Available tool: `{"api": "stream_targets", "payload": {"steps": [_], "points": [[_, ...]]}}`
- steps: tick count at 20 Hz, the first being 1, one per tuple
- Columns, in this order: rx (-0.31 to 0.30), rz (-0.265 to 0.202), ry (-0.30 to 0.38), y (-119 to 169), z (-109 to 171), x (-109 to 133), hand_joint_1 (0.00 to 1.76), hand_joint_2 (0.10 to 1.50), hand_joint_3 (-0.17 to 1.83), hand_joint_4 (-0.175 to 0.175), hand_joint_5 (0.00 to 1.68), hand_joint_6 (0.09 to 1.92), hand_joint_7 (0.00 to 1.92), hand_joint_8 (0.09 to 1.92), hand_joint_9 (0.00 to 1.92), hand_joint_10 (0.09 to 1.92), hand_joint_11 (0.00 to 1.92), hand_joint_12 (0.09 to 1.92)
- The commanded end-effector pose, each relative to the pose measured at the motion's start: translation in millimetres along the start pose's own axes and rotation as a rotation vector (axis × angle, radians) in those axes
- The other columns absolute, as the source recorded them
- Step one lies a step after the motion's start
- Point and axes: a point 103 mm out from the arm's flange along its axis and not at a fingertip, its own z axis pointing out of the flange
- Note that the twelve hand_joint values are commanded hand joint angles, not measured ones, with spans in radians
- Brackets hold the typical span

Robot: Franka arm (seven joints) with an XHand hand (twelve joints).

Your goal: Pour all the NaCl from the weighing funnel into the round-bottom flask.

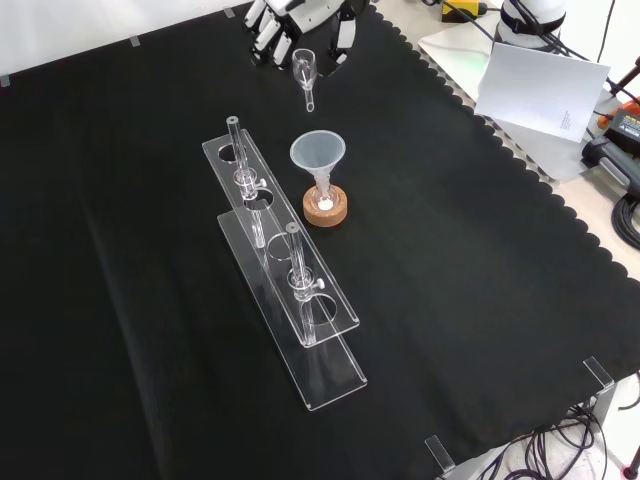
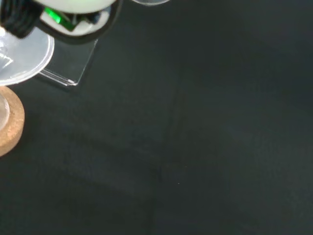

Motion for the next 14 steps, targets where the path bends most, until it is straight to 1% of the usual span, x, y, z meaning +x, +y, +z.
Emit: {"api": "stream_targets", "payload": {"steps": [1, 4, 8, 11, 14], "points": [[-0.02, -0.016, 0.144, 1.6, 7.8, -17.4, 1.11, 0.66, 0.7, 0.175, 1.23, 0.78, 0.6, 0.64, 0.97, 0.45, 0.64, 1.23], [-0.016, -0.02, 0.209, 4.3, 11.5, -24.7, 1.11, 0.66, 0.7, 0.175, 1.23, 0.78, 0.61, 0.64, 0.97, 0.45, 0.65, 1.23], [-0.016, -0.02, 0.26, 6.4, 17.9, -33.9, 1.11, 0.66, 0.7, 0.175, 1.23, 0.78, 0.61, 0.64, 0.97, 0.45, 0.66, 1.23], [-0.015, -0.012, 0.276, 6.1, 22.0, -42.3, 1.11, 0.66, 0.7, 0.175, 1.23, 0.78, 0.61, 0.64, 0.97, 0.45, 0.66, 1.23], [-0.012, 0.0, 0.262, 5.6, 24.3, -45.5, 1.11, 0.66, 0.7, 0.175, 1.23, 0.78, 0.61, 0.64, 0.97, 0.45, 0.66, 1.22]]}}
